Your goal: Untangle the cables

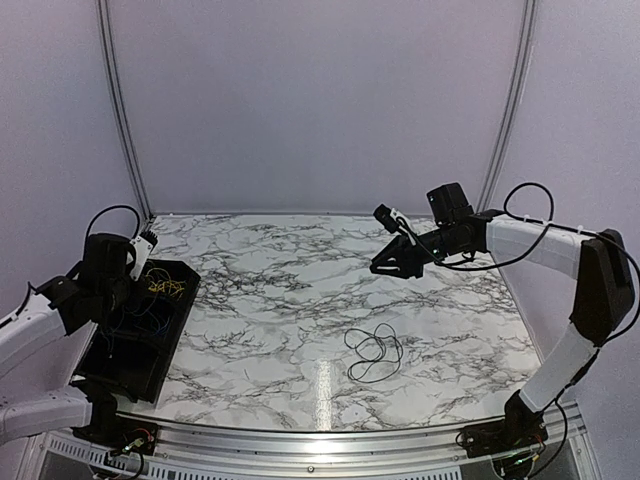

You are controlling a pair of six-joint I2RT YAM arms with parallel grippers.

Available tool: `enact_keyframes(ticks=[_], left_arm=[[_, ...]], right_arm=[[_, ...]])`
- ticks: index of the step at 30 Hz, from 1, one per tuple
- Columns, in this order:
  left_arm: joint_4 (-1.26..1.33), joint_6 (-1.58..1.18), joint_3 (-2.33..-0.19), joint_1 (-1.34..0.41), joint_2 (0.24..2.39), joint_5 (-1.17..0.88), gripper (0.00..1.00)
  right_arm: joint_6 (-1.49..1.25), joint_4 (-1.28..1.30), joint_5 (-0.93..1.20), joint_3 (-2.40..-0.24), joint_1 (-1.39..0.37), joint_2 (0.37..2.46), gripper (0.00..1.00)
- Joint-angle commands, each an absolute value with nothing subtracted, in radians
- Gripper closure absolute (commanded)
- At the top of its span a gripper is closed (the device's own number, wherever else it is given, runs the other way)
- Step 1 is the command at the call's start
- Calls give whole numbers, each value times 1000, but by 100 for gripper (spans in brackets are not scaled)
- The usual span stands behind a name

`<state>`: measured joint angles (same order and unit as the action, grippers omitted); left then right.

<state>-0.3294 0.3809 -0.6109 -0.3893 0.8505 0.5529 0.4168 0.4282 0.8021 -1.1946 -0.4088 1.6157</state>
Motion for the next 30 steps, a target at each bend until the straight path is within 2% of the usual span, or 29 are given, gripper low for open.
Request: enact_keyframes(ticks=[1, 6, 12, 23, 30], left_arm=[[-207, 454, -716, -384, 901, 503, 100], [-92, 467, -749, -385, 933, 460, 100], [-17, 459, -643, -374, 994, 504, 100], [-249, 339, -598, -374, 854, 535, 100], [-361, 378, -565, -373, 816, 611, 100]], right_arm=[[428, 448, 800, -1231, -419, 1624, 70], [437, 451, 788, -1233, -419, 1624, 69], [442, 457, 789, -1235, -419, 1625, 70], [445, 464, 796, -1239, -419, 1644, 70], [443, 465, 799, -1239, -418, 1649, 70]])
